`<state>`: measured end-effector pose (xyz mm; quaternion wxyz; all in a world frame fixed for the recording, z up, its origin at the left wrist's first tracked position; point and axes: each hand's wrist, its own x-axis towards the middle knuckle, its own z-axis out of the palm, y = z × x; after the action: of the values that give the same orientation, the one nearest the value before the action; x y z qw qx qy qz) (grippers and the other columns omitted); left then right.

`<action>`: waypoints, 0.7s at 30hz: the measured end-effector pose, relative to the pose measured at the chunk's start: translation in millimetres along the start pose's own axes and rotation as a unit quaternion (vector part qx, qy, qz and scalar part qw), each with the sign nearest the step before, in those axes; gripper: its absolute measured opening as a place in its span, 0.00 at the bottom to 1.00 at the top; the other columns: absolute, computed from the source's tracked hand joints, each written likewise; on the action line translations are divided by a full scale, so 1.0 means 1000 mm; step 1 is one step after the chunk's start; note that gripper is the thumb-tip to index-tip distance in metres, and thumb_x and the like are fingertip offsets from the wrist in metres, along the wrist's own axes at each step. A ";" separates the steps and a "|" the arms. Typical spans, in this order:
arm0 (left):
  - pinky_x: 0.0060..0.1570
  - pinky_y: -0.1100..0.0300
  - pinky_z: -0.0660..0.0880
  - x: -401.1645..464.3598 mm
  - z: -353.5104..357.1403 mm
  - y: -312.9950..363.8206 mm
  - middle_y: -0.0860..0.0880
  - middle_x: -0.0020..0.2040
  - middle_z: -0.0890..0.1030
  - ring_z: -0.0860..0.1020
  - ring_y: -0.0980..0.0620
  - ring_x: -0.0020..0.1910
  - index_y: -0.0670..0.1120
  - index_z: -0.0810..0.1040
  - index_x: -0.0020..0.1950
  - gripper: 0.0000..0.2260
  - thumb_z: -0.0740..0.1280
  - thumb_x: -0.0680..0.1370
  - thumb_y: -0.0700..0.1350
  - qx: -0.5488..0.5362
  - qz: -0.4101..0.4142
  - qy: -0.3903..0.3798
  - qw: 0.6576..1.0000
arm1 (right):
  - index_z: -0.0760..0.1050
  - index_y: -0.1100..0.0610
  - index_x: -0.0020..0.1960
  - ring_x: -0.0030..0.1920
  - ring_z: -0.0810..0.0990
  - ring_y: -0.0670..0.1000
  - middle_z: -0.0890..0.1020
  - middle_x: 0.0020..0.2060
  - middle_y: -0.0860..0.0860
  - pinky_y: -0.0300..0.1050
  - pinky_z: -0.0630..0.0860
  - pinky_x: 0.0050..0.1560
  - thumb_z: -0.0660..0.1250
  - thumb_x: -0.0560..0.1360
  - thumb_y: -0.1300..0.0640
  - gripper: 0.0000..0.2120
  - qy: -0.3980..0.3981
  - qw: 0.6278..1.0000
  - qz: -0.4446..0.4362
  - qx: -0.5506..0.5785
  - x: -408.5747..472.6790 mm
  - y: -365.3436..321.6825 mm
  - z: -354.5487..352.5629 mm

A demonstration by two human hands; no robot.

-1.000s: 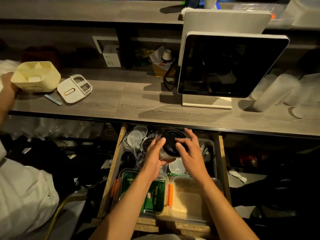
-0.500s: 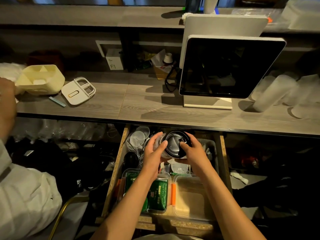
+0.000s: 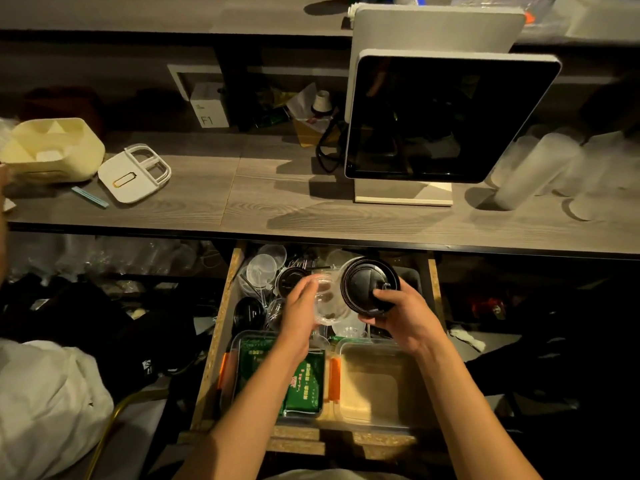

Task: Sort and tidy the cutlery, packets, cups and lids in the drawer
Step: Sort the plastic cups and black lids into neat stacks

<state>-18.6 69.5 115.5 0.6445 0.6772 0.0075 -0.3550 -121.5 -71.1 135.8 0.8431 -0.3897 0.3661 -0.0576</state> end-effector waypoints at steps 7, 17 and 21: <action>0.55 0.45 0.79 0.006 0.019 0.000 0.52 0.54 0.82 0.80 0.50 0.54 0.55 0.80 0.56 0.12 0.57 0.85 0.52 0.083 0.029 -0.015 0.996 | 0.75 0.55 0.61 0.58 0.79 0.52 0.79 0.56 0.51 0.51 0.83 0.50 0.67 0.75 0.68 0.17 0.130 0.969 -0.170 -0.123 0.000 -0.005 -0.011; 0.38 0.53 0.82 -0.004 0.037 0.011 0.43 0.50 0.86 0.85 0.46 0.48 0.50 0.80 0.58 0.25 0.53 0.81 0.65 -0.072 -0.104 -0.025 0.992 | 0.68 0.36 0.67 0.64 0.74 0.40 0.76 0.62 0.39 0.46 0.74 0.65 0.73 0.73 0.51 0.26 -0.021 0.853 -0.293 -0.432 0.004 0.010 -0.014; 0.34 0.54 0.81 -0.002 0.034 0.012 0.41 0.51 0.86 0.84 0.44 0.47 0.49 0.81 0.59 0.24 0.54 0.82 0.64 -0.062 -0.092 -0.026 0.994 | 0.69 0.41 0.67 0.62 0.76 0.40 0.76 0.61 0.36 0.45 0.76 0.62 0.65 0.74 0.38 0.24 -0.050 0.883 -0.256 -0.390 -0.001 0.010 -0.010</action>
<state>-30.3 38.0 129.8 0.6502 0.6229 0.0750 -0.4285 -130.4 -70.2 125.3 0.5961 -0.7695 0.2041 -0.1043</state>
